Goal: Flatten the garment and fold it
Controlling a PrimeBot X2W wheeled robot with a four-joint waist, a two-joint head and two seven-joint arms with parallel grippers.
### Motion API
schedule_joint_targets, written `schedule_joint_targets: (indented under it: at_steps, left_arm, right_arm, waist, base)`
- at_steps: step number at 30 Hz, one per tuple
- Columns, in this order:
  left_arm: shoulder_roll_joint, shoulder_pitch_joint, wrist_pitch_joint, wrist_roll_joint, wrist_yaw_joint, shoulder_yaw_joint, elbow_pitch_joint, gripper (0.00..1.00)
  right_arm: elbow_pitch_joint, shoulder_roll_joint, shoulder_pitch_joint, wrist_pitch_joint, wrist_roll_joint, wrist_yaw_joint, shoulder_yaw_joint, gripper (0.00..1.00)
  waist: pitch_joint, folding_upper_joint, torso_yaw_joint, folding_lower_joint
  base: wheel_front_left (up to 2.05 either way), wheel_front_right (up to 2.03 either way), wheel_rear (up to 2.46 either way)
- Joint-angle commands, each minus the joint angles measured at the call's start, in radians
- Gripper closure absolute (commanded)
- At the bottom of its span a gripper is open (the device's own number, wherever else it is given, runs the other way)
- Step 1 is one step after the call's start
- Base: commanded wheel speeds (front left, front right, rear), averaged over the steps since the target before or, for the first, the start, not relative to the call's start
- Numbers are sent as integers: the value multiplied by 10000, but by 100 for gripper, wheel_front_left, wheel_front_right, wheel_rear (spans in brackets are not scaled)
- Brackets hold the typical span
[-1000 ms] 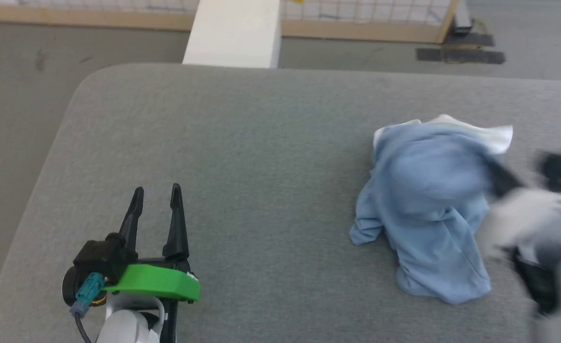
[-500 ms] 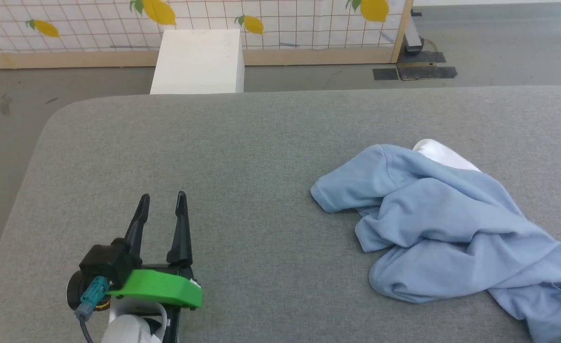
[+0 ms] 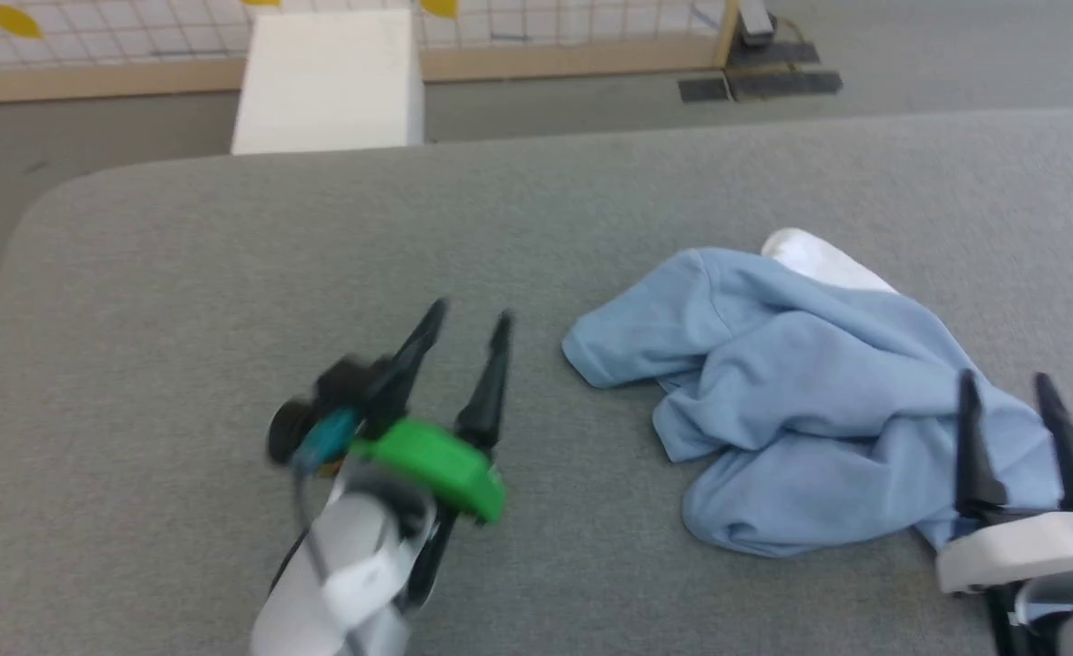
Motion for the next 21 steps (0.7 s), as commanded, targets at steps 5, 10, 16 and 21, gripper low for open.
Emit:
schedule_joint_targets:
  at_steps: [5, 10, 16, 21]
  left_arm:
    - [-3, -1950, 1294, -833, 267, -1203, 1509, 0]
    - [-3, -3485, 2665, -1442, 626, -1995, 2937, 0]
    - [38, -4739, 4263, -1229, 996, -2657, 4728, 0]
    - [198, -5231, 5747, -714, 1209, -3259, 5849, 0]
  right_arm:
    - [93, -8, -411, -395, 361, -15, 858, 0]
    - [178, -8, -729, -586, 534, -15, 1276, 0]
    - [271, -8, -967, -731, 711, -15, 1485, 0]
    - [350, -8, -1003, -785, 829, -15, 1489, 0]
  waist:
    - [968, 0, -891, 0]
    - [1471, 0, -1322, 0]
    - [1856, 0, -1763, 0]
    - [1938, 0, -1899, 0]
  base:
    - [0, 0, 0]
    - [0, 0, 0]
    - [0, 0, 0]
    - [0, 0, 0]
